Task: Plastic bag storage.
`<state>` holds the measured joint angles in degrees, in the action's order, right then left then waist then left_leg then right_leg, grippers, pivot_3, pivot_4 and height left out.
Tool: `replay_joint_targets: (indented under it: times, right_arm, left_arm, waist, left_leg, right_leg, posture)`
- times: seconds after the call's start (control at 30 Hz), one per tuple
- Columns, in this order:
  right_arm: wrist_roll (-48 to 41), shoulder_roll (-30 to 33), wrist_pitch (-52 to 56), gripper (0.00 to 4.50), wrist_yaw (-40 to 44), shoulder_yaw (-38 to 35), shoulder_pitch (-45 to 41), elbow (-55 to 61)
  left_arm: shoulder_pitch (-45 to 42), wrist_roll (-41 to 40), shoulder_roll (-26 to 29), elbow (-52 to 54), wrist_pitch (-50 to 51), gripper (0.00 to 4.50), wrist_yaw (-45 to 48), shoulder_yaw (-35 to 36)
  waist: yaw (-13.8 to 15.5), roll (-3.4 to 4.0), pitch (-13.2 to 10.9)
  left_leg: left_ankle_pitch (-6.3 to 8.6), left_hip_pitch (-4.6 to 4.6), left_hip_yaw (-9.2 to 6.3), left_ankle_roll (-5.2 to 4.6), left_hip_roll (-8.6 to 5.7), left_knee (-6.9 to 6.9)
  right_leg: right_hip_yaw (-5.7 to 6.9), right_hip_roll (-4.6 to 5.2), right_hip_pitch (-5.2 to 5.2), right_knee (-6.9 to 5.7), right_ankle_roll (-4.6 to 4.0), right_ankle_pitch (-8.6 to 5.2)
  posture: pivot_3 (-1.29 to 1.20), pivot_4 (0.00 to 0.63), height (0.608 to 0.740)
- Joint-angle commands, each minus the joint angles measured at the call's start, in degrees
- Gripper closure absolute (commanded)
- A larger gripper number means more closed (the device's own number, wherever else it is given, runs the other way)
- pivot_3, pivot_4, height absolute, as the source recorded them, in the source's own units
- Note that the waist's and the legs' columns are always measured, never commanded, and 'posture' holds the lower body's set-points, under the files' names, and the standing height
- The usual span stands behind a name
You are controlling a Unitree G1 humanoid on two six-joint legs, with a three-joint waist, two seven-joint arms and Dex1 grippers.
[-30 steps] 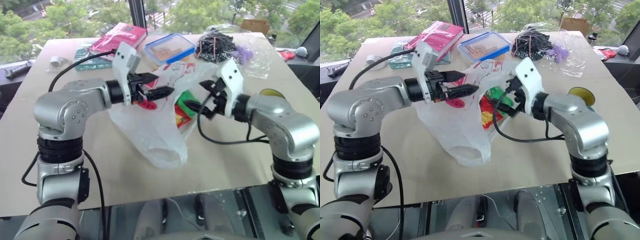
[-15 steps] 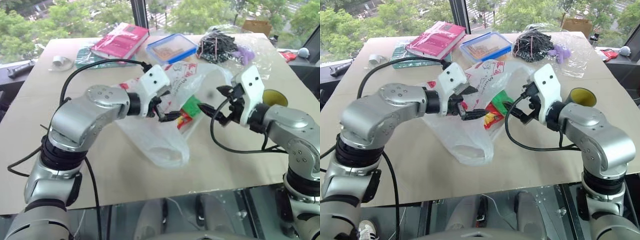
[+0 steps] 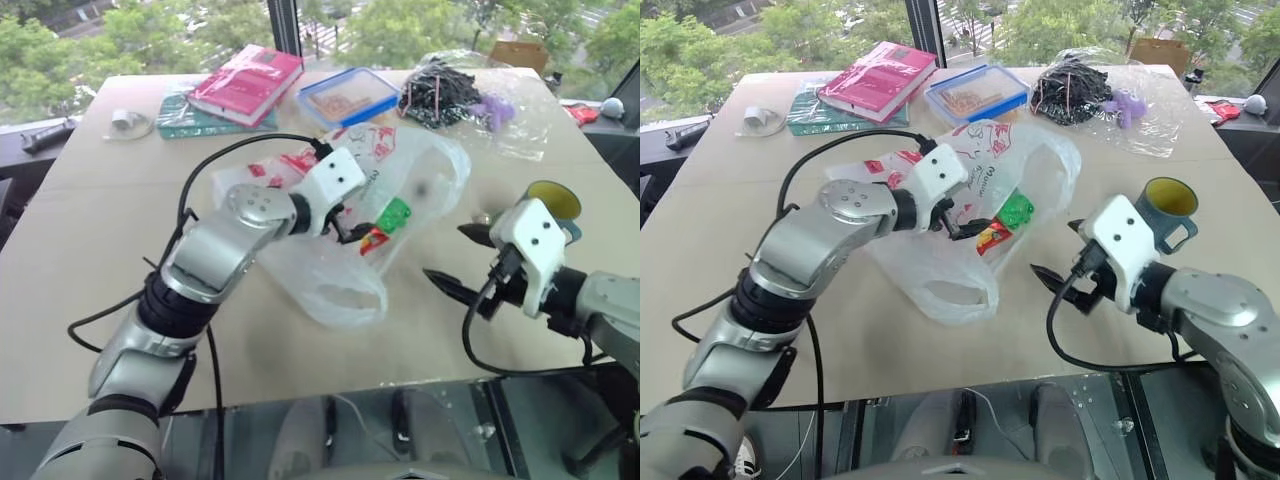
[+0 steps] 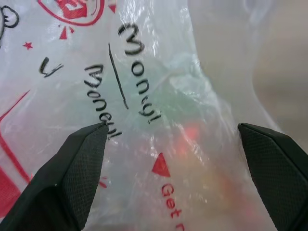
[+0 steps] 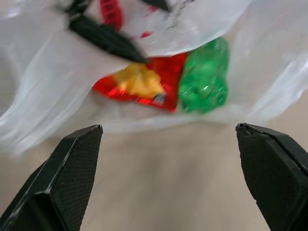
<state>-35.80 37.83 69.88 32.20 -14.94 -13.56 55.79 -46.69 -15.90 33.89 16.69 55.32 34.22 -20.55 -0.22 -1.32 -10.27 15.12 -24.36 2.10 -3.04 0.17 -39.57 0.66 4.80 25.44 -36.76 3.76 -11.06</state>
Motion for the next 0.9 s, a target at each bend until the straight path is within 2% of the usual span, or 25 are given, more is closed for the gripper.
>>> replay_joint_targets:
  times: [0.03,0.13,0.27,0.4,0.47,0.57,0.67,0.73,0.83,0.9]
  right_arm:
    - [-1.80,0.74,-3.91,0.00,0.14,-3.37,1.65,2.71]
    - [-2.16,1.44,-4.75,0.00,-0.89,-3.68,2.38,2.77]
    - [-2.96,2.31,-4.89,0.00,-2.56,-4.05,2.76,3.25]
    - [-4.13,2.74,-4.84,0.00,-4.35,-4.01,3.03,3.71]
    - [-4.11,2.68,-4.74,0.00,-5.76,-3.44,2.64,3.50]
    - [-6.30,1.74,-4.87,0.00,-6.78,-4.21,2.08,3.25]
    - [-7.31,1.80,-5.58,0.00,-7.40,-4.37,2.94,3.11]
    - [-6.83,2.32,-6.26,0.00,-7.67,-3.62,3.59,2.78]
    - [-7.60,1.35,-7.46,0.00,-8.47,-3.26,3.39,1.84]
    - [-7.58,1.41,-8.06,0.00,-8.85,-2.59,3.29,1.51]
  left_arm:
    - [-0.23,5.02,-1.72,-2.46,-3.97,0.05,-2.25,-1.77]
    - [0.53,10.99,-2.30,-6.21,-9.21,0.79,-4.22,-5.44]
    - [1.27,18.86,-3.24,-12.47,-17.98,2.40,-8.28,-7.27]
    - [1.23,21.22,-4.25,-16.80,-25.02,4.41,-9.34,-4.04]
    - [0.38,15.53,-6.78,-18.73,-24.50,4.47,-7.59,2.54]
    - [-1.97,1.78,-8.94,-18.93,-14.98,4.47,-0.21,14.29]
    - [-3.38,-4.32,-6.94,-18.30,-7.55,4.47,4.31,18.89]
    - [-4.69,-10.80,-2.23,-16.02,1.56,4.47,11.04,20.31]
    - [-6.40,-21.23,0.79,-7.38,13.57,3.82,16.40,20.59]
    - [-6.79,-24.94,0.53,-2.75,18.22,2.90,16.68,19.31]
  waist:
    - [-0.05,0.00,0.00]
    - [-0.05,0.00,0.00]
    - [0.04,-0.01,0.00]
    - [0.25,-0.02,0.00]
    - [0.48,-0.02,0.00]
    - [0.66,-0.02,0.00]
    - [0.55,-0.02,0.00]
    - [0.25,-0.01,0.01]
    - [-0.12,-0.03,-0.01]
    - [0.43,-0.05,-0.01]
  left_leg:
    - [0.01,0.11,0.00,-0.02,0.00,0.00]
    - [0.03,0.47,0.02,-0.05,0.00,0.03]
    - [0.04,0.63,0.00,-0.07,0.02,0.03]
    - [0.05,0.58,-0.02,-0.07,0.05,0.03]
    - [0.05,0.58,-0.02,-0.08,0.10,0.03]
    - [0.06,0.56,-0.03,-0.09,0.13,0.02]
    - [0.06,0.56,-0.05,-0.09,0.14,0.02]
    - [0.06,0.58,-0.04,-0.09,0.14,0.02]
    - [0.05,0.55,-0.04,-0.08,0.15,0.02]
    - [0.06,0.52,-0.13,-0.09,0.13,0.01]
  right_leg:
    - [0.00,0.00,-0.10,0.00,0.01,-0.01]
    - [-0.01,-0.01,-0.43,0.04,0.01,-0.01]
    - [-0.01,0.01,-0.60,0.07,0.01,-0.01]
    - [0.01,0.02,-0.58,0.09,0.00,-0.01]
    - [0.01,0.05,-0.59,0.10,0.00,-0.01]
    - [0.04,0.07,-0.58,0.10,0.01,-0.01]
    - [0.07,0.04,-0.57,0.08,0.01,-0.01]
    - [0.06,0.03,-0.58,0.08,0.01,-0.02]
    - [0.05,0.03,-0.57,0.08,0.02,-0.02]
    - [0.13,0.10,-0.61,0.10,0.03,-0.02]
  posture:
    - [0.00,0.150,0.740]
    - [0.00,0.150,0.740]
    - [0.00,0.150,0.740]
    - [0.00,0.150,0.740]
    - [0.00,0.150,0.740]
    - [0.00,0.150,0.740]
    - [0.00,0.150,0.740]
    - [0.00,0.150,0.740]
    - [0.00,0.150,0.740]
    - [0.00,0.150,0.740]
